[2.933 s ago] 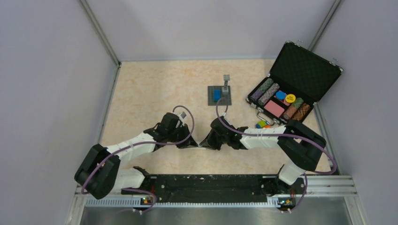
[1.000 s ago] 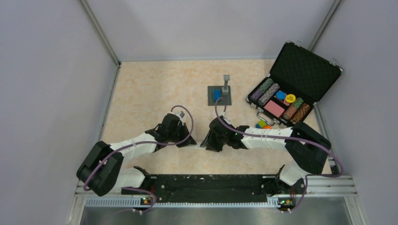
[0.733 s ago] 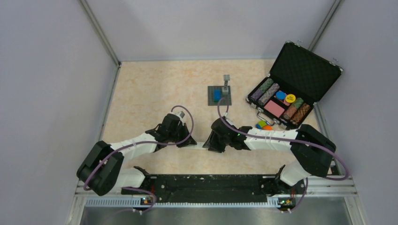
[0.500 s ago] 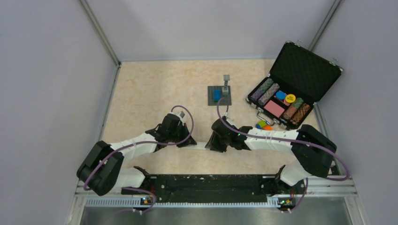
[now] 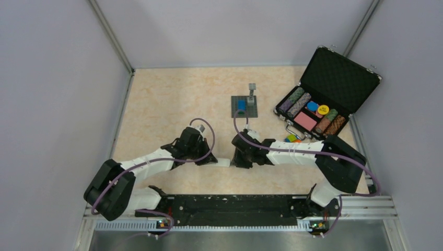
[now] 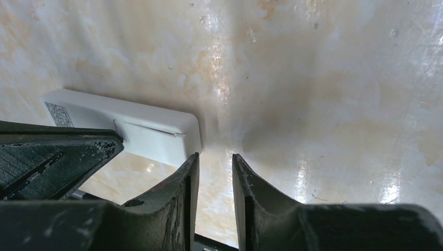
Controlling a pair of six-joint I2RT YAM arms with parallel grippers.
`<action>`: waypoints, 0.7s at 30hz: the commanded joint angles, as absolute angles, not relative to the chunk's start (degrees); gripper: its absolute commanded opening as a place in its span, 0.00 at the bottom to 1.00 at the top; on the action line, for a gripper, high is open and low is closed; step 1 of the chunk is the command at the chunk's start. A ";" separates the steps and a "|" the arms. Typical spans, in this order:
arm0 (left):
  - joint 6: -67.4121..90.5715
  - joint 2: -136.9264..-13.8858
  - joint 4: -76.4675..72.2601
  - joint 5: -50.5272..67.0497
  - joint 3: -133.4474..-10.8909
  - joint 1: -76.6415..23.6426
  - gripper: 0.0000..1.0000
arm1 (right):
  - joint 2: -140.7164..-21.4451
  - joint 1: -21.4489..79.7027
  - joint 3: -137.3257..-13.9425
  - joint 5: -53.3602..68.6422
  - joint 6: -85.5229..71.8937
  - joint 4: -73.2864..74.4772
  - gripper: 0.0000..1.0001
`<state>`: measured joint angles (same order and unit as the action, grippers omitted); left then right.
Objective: Load the batteries into the remote control
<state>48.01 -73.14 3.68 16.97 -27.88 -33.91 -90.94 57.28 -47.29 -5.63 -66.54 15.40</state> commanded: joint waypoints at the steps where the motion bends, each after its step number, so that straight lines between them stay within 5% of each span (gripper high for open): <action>1: 46.33 -71.10 11.51 13.78 -30.40 -34.11 0.00 | -88.24 57.64 -49.84 -7.64 -65.52 15.79 0.29; 12: 45.09 -67.50 19.41 11.34 -40.71 -33.95 0.02 | -82.98 57.61 -48.85 -7.06 -66.95 18.25 0.37; 21: 45.12 -61.86 30.31 -2.93 -40.38 -32.69 0.32 | -89.18 58.28 -55.20 -8.94 -61.40 21.45 0.53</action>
